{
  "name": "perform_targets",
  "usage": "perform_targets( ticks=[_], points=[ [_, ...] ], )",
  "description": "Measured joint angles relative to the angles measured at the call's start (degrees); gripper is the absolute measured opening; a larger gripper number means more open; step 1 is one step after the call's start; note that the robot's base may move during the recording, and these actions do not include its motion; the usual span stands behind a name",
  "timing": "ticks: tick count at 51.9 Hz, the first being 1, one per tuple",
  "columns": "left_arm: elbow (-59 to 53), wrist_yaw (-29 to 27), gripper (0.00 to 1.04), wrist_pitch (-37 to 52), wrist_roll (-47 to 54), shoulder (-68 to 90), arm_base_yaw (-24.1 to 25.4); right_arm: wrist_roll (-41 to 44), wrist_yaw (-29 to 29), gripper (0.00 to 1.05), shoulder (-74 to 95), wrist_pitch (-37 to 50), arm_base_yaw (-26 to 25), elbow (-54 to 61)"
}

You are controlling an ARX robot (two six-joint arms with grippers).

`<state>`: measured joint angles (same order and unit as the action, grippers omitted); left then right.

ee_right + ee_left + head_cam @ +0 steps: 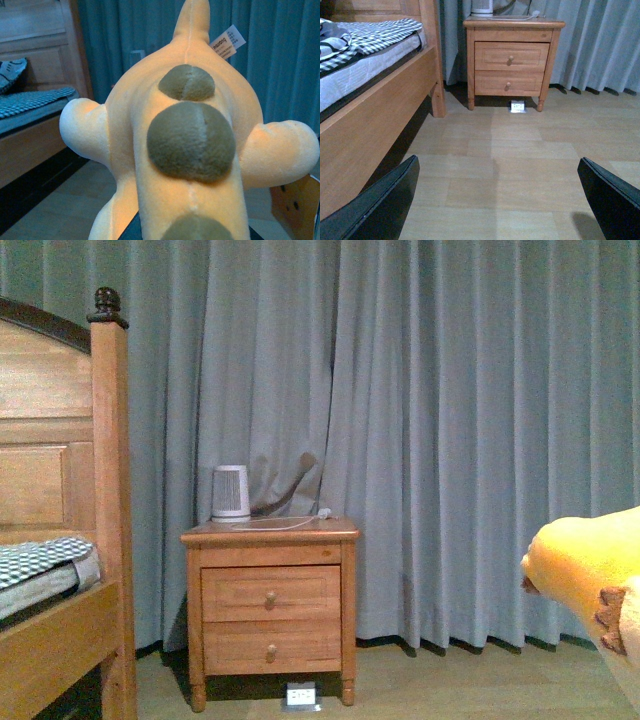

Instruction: Put away toys

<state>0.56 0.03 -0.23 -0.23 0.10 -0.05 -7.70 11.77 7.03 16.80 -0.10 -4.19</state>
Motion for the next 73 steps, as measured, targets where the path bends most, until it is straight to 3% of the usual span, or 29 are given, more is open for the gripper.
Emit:
perform_targets(
  ticks=[73],
  points=[
    [0.0, 0.0, 0.98, 0.0, 0.0, 0.0, 0.0, 0.0, -0.2, 0.07, 0.0, 0.0, 0.0, 0.0]
  ],
)
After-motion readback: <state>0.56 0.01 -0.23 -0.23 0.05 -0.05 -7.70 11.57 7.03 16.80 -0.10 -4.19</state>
